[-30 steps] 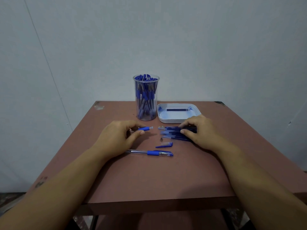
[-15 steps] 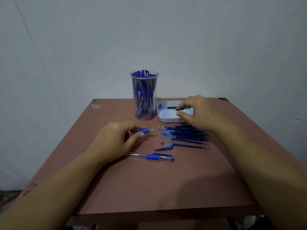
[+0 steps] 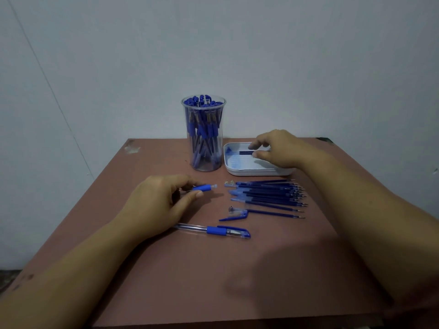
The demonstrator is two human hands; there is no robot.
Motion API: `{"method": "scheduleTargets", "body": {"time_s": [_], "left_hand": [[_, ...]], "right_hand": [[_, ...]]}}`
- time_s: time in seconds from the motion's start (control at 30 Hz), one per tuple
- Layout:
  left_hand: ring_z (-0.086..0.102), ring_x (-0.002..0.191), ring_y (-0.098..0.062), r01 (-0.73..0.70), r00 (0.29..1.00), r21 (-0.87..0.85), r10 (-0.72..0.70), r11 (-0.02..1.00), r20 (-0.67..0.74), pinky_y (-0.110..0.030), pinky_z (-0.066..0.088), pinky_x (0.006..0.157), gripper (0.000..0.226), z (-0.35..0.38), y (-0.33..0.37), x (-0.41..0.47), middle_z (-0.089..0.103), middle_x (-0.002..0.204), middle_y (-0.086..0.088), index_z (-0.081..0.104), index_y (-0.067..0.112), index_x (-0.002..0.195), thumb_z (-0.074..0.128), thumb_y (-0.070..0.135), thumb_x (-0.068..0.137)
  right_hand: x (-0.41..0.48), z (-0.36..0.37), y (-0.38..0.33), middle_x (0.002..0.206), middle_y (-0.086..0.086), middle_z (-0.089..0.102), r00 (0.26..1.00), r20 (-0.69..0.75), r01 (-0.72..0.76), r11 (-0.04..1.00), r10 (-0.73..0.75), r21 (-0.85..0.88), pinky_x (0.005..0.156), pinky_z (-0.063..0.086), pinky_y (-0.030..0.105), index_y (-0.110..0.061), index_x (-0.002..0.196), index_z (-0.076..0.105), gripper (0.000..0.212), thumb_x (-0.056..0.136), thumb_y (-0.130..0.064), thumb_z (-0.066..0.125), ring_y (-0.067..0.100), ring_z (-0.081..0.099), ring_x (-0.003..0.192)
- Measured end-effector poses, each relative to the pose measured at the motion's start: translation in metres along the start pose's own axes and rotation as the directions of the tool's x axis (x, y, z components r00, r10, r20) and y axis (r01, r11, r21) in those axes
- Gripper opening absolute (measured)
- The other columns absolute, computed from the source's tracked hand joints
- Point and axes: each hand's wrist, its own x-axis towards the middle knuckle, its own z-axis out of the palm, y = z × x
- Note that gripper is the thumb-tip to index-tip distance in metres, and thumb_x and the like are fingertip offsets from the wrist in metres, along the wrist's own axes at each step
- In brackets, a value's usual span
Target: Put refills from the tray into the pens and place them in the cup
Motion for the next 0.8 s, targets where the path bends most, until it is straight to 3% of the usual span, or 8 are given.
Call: {"method": "scheduleTargets", "body": {"time_s": [0.2,0.37,0.47,0.6,0.8], "left_hand": [[0.059,0.065,-0.006,0.008,1.000,0.013,-0.009,1.000,0.022,-0.028,0.052,0.059,0.030,-0.001,0.002,0.002,0.067,0.079,0.021,0.071,0.035,0.109,0.056,0.049,0.087],[0.060,0.067,-0.006,0.007,0.999,0.008,-0.007,1.000,0.037,-0.029,0.053,0.060,0.033,0.000,0.000,0.002,0.068,0.081,0.020,0.071,0.034,0.111,0.055,0.050,0.087],[0.060,0.067,-0.005,0.006,0.999,0.009,-0.006,1.000,0.037,-0.029,0.053,0.061,0.032,0.000,0.000,0.002,0.067,0.081,0.021,0.071,0.034,0.111,0.055,0.050,0.087],[0.059,0.067,-0.004,0.011,0.999,0.011,-0.012,1.000,0.032,-0.028,0.052,0.060,0.032,-0.001,-0.001,0.001,0.066,0.080,0.022,0.071,0.035,0.110,0.055,0.051,0.088],[0.060,0.066,-0.007,0.007,1.000,-0.017,-0.006,1.000,0.013,-0.031,0.052,0.058,0.031,-0.001,0.000,-0.001,0.066,0.078,0.021,0.071,0.036,0.107,0.055,0.052,0.087]], "right_hand": [[0.012,0.009,0.005,0.127,-0.001,0.062,0.994,0.090,-0.066,0.998,0.065,0.002,0.094,0.043,0.028,-0.023,0.127,0.063,0.036,0.091,-0.026,0.066,0.015,0.057,0.110],[0.013,0.009,0.008,0.099,-0.004,0.066,0.995,0.053,-0.081,0.996,0.079,0.034,0.072,0.044,0.023,-0.021,0.108,0.072,0.019,0.090,-0.021,0.068,0.009,0.059,0.084],[0.014,0.010,0.006,0.095,-0.002,0.068,0.995,0.059,-0.074,0.997,0.076,-0.028,0.061,0.043,0.022,-0.022,0.093,0.071,0.007,0.092,-0.020,0.064,0.006,0.058,0.078],[0.006,0.002,-0.002,0.098,-0.003,0.065,0.999,0.003,-0.049,0.999,0.050,-0.021,0.066,0.043,0.025,-0.021,0.097,0.066,0.008,0.094,-0.023,0.059,0.012,0.058,0.083],[-0.053,-0.014,-0.036,0.089,-0.014,0.064,0.996,-0.047,0.081,0.990,-0.076,0.117,0.067,0.043,0.009,-0.029,0.093,0.065,0.004,0.093,-0.025,0.063,-0.003,0.058,0.081]]}}
